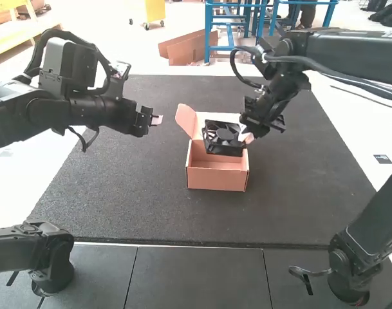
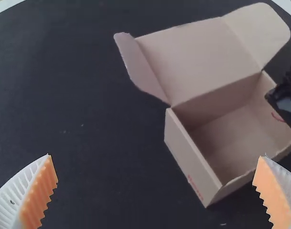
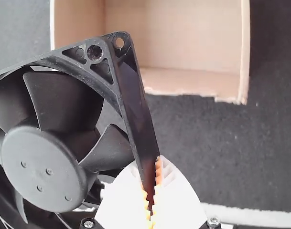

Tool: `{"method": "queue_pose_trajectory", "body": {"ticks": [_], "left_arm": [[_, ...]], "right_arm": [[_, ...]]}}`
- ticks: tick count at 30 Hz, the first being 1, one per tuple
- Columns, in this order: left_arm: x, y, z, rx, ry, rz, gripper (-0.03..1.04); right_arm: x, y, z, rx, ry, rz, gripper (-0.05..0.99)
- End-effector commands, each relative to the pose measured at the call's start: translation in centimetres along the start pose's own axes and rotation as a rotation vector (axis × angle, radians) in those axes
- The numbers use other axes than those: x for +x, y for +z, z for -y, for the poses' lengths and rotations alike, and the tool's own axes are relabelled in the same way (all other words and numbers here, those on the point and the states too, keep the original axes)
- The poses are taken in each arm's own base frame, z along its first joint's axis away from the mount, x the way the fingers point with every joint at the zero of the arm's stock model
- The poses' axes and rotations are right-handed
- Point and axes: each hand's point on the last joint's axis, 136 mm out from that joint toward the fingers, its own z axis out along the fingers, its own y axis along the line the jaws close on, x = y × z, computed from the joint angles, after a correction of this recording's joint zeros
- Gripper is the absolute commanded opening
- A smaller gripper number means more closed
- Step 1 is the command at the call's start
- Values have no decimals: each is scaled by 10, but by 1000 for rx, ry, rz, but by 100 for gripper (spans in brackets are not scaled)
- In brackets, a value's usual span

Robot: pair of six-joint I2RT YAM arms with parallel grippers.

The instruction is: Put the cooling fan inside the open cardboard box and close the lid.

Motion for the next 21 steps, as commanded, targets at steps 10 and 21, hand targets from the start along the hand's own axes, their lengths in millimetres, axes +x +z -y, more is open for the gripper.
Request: {"method": "queue_pose_trajectory", "body": {"ticks": [10, 21], "left_arm": [[-15, -12, 18, 57, 38, 35, 97], [-17, -12, 18, 56, 40, 44, 97]], "right_arm": [[-50, 17, -19, 19, 44, 63, 0], [-59, 48, -3, 89, 55, 35, 0]]}}
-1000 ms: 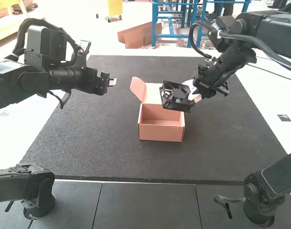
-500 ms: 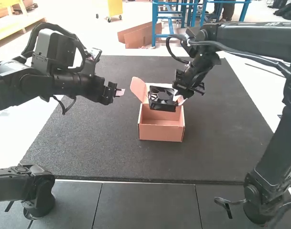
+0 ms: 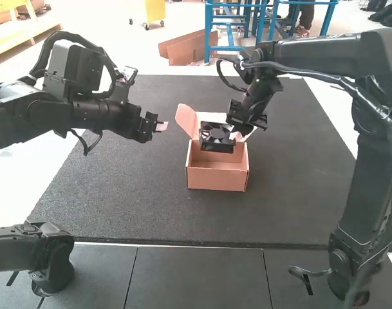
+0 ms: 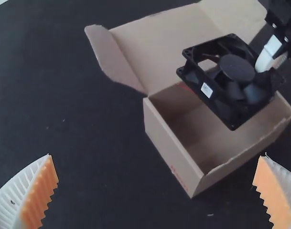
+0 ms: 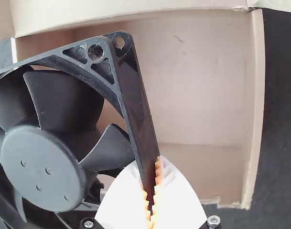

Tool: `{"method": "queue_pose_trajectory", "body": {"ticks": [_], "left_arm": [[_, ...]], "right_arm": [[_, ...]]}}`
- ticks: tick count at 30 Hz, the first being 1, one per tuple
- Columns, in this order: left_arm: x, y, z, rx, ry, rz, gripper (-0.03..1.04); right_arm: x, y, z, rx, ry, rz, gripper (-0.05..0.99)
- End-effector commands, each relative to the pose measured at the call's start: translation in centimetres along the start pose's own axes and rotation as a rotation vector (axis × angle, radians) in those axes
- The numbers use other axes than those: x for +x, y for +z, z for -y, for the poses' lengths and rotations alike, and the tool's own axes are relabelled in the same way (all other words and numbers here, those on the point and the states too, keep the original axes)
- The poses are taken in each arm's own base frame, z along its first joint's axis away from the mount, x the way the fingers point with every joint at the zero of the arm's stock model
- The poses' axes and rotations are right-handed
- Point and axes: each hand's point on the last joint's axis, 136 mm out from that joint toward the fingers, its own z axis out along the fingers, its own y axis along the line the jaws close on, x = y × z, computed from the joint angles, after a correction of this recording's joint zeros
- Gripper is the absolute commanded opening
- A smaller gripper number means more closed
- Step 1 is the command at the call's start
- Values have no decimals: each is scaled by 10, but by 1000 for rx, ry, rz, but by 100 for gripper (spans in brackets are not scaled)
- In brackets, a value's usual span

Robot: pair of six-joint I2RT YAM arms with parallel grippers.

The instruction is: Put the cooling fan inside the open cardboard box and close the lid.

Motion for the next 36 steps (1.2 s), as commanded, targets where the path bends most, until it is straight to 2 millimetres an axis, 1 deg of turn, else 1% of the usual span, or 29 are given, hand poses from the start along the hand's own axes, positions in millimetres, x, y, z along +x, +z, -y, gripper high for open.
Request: {"method": "queue_pose_trajectory", "body": {"ticks": [1, 6, 14, 17, 19, 26, 28, 31, 33, 34, 36], "left_arm": [[-23, -12, 4, 16, 20, 69, 97], [-24, -12, 4, 14, 19, 73, 97], [-30, -14, 4, 15, 21, 92, 97], [-31, -14, 4, 15, 21, 96, 97], [-32, -14, 4, 15, 21, 98, 97], [-36, -15, 2, 8, 16, 113, 97], [-37, -15, 2, 6, 15, 121, 97], [-42, -15, -1, -7, 8, 134, 97], [-45, -14, -4, -20, -5, 146, 97], [-48, -14, -6, -34, -9, 154, 97], [-50, -10, -10, -53, -28, 151, 97]], "right_arm": [[-9, -1, -5, 1, -15, 23, 0], [-6, 17, 0, 34, -18, -13, 0], [-3, 36, 10, 76, -33, -52, -1], [-3, 40, 10, 76, -30, -61, 1], [-3, 42, 9, 75, -32, -65, 8], [-8, 37, 4, 62, -55, -52, 34], [-12, 32, 1, 49, -56, -44, 48], [-18, 15, -23, -50, -64, -45, 60], [-21, -4, -43, -131, -81, -46, 74], [-23, -16, -54, -173, -91, -45, 79], [-30, -39, -65, -207, -121, -19, 84]]}}
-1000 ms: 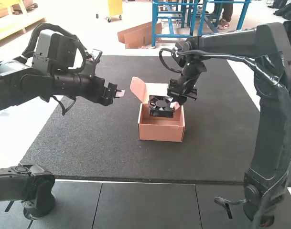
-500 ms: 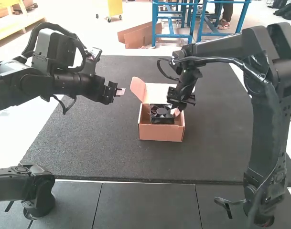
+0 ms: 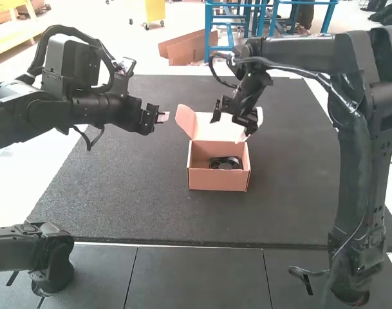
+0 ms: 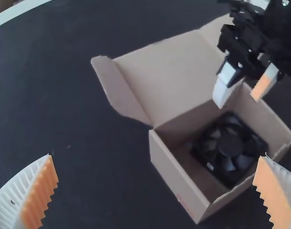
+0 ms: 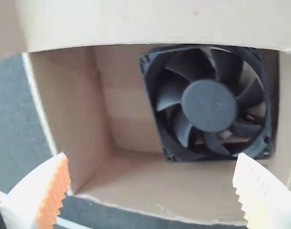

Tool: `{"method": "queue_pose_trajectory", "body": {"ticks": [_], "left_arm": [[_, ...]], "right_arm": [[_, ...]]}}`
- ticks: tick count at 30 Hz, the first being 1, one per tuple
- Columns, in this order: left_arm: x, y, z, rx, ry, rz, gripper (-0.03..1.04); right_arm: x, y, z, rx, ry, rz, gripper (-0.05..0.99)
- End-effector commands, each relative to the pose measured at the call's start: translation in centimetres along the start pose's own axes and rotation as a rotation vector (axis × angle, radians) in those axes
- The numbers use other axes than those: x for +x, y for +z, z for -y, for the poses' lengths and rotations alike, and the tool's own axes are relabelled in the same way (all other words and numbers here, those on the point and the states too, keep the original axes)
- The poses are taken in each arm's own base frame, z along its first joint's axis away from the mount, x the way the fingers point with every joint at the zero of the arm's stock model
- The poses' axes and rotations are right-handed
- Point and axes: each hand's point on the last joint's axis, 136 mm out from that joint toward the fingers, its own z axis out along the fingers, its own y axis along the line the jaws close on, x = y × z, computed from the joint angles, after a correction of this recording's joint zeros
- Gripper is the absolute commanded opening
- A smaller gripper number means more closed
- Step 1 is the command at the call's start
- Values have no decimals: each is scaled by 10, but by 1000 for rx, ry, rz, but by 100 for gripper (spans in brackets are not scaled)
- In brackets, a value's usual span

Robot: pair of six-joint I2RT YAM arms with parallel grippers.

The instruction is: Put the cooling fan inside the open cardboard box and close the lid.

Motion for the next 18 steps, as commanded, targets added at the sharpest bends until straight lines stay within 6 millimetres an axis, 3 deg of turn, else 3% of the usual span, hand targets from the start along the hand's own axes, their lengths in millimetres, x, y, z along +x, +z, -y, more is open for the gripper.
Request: {"method": "queue_pose_trajectory", "body": {"ticks": [1, 9, 14, 18], "left_arm": [[-26, -3, -10, -51, -35, 52, 97], [-28, 21, -35, -148, -133, -7, 97], [-28, 39, -51, -194, -154, -43, 97], [-31, 53, -65, -236, -162, -56, 97]], "right_arm": [[-12, -43, -36, -129, -80, 50, 86], [-28, -112, -21, -10, -300, 269, 90], [-28, -135, -7, 13, -324, 413, 90], [-20, -140, 11, 40, -318, 497, 89]]}}
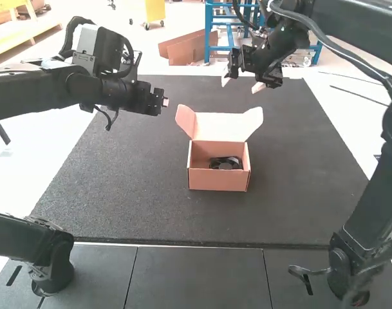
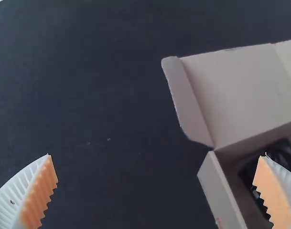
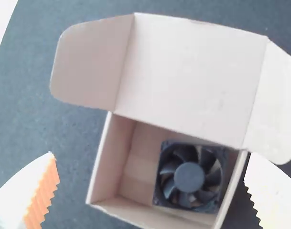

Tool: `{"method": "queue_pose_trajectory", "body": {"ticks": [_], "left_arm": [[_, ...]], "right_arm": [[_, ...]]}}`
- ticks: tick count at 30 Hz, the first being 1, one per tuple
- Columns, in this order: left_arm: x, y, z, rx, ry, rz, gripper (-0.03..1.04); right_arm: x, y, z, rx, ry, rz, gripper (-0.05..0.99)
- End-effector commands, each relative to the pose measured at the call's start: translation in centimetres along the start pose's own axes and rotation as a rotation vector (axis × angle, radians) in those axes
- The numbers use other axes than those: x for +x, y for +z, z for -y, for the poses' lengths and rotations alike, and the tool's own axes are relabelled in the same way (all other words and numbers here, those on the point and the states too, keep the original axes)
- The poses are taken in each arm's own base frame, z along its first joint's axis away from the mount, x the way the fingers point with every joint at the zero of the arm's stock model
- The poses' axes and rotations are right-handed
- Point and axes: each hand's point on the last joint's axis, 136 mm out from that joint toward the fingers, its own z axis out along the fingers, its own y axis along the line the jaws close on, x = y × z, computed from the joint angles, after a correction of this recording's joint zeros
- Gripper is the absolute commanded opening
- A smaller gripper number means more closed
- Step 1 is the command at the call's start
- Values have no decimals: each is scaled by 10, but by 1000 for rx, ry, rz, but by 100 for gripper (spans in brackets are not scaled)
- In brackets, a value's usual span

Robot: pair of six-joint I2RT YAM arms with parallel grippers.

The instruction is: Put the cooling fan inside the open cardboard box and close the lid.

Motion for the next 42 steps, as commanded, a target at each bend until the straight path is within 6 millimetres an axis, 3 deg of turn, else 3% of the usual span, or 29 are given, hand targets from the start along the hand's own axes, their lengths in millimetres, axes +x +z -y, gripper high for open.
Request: {"method": "queue_pose_trajectory", "body": {"ticks": [1, 7, 12, 17, 24, 42], "left_arm": [[-25, 3, -12, -53, -29, 49, 97], [-30, 23, -21, -98, -36, 41, 97], [-28, 37, -39, -158, -50, 25, 96], [-21, 48, -53, -204, -56, -4, 96], [-12, 69, -53, -208, -52, -36, 96], [-18, 124, -52, -211, -42, -77, 96]], "right_arm": [[10, -12, 19, 70, -23, 58, 89], [13, -18, 25, 59, -2, 224, 89], [31, -4, 45, 92, 27, 215, 89], [25, 3, 70, 130, 64, 248, 89], [18, 22, 92, 166, 78, 229, 89], [-1, 56, 91, 130, 115, 166, 89]]}}
